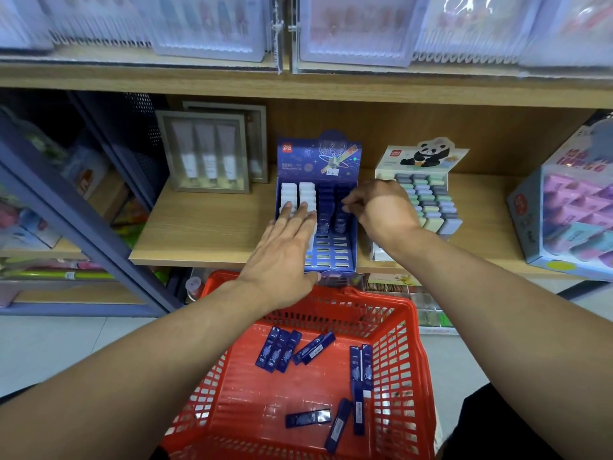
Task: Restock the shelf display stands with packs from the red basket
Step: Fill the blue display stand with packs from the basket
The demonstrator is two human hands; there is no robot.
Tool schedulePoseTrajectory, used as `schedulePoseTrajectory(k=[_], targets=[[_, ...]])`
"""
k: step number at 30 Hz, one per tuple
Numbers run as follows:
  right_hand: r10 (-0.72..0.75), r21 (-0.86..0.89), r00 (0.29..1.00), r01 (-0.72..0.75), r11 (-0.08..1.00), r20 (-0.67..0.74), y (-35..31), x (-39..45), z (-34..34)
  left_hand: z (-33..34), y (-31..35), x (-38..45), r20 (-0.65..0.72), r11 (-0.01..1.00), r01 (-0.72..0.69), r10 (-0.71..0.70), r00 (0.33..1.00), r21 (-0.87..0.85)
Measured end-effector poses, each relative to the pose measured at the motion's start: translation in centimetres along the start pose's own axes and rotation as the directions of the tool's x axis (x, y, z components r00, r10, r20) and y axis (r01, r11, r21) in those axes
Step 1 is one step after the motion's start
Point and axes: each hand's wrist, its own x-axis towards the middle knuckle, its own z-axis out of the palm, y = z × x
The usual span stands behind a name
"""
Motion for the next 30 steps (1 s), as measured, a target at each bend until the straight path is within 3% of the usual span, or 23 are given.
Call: schedulePoseTrajectory(k=[5, 7, 9, 11, 13, 14, 16, 18, 20, 22, 23, 25, 27, 30], targets=[[0.044, -0.02, 0.999, -0.044, 0.999, 0.015, -0.4, -1.0, -1.0, 0.1, -0.3, -0.3, -0.03, 0.999, -0.015, 0.014, 0.999, -0.028], [-0.024, -0.132, 1.0, 0.027, 0.991, 0.018, -1.7, -2.4, -1.8, 0.2, 0.1, -1.3, -0.192, 0.99, -0.095, 0.074, 0.979, -0.1], [-0.154, -0.251, 0.988, 0.153, 0.956, 0.017, -4.0, -4.6, -2.9, 0.2, 0.7, -2.6, -0.381, 0.969, -0.219, 0.162, 0.91, -0.111], [-0.218, -0.319, 0.967, 0.25, 0.914, 0.132, -5.7, -7.3, -3.9, 0.5, 1.1, -3.8, -0.387, 0.964, -0.211, 0.133, 0.912, -0.165], [-0.134, -0.343, 0.888, 0.304, 0.889, 0.44, -5.9, -9.9, -3.9, 1.0, 1.0, -4.6, -0.198, 0.967, -0.122, 0.077, 0.977, -0.224], [-0.071, -0.342, 0.798, 0.334, 0.878, 0.598, -5.5, -11.0, -3.3, 1.7, 0.4, -4.9, -0.033, 0.977, -0.068, 0.062, 0.998, -0.202], [0.02, -0.348, 0.599, 0.437, 0.83, 0.801, -4.1, -12.5, -1.0, 3.5, -1.4, -5.6, 0.314, 0.998, 0.009, 0.012, 0.949, -0.066], [0.076, -0.349, 0.503, 0.474, 0.809, 0.861, -2.3, -13.2, 2.8, 5.5, -3.2, -6.4, 0.524, 0.997, 0.013, -0.052, 0.85, 0.078], [0.084, -0.344, 0.545, 0.395, 0.852, 0.834, 0.1, -13.1, 6.6, 7.4, -4.7, -7.0, 0.626, 0.986, 0.019, -0.118, 0.77, 0.163], [0.11, -0.348, 0.631, 0.267, 0.899, 0.768, 2.8, -13.0, 10.6, 9.4, -6.0, -7.2, 0.665, 0.976, 0.064, -0.191, 0.722, 0.21], [0.146, -0.342, 0.67, 0.17, 0.924, 0.728, 4.0, -13.2, 12.5, 10.5, -6.8, -7.3, 0.66, 0.971, 0.097, -0.221, 0.718, 0.219], [0.293, -0.231, 0.711, -0.185, 0.955, 0.639, 5.9, -14.7, 16.7, 13.3, -8.3, -7.4, 0.634, 0.961, 0.182, -0.273, 0.724, 0.207], [0.426, -0.04, 0.674, -0.508, 0.861, 0.604, 6.4, -17.1, 20.4, 16.0, -9.1, -7.6, 0.613, 0.949, 0.268, -0.311, 0.726, 0.164], [0.545, 0.093, 0.555, -0.749, 0.656, 0.629, 6.1, -19.1, 25.4, 20.0, -9.4, -7.1, 0.622, 0.929, 0.358, -0.336, 0.707, 0.096]])
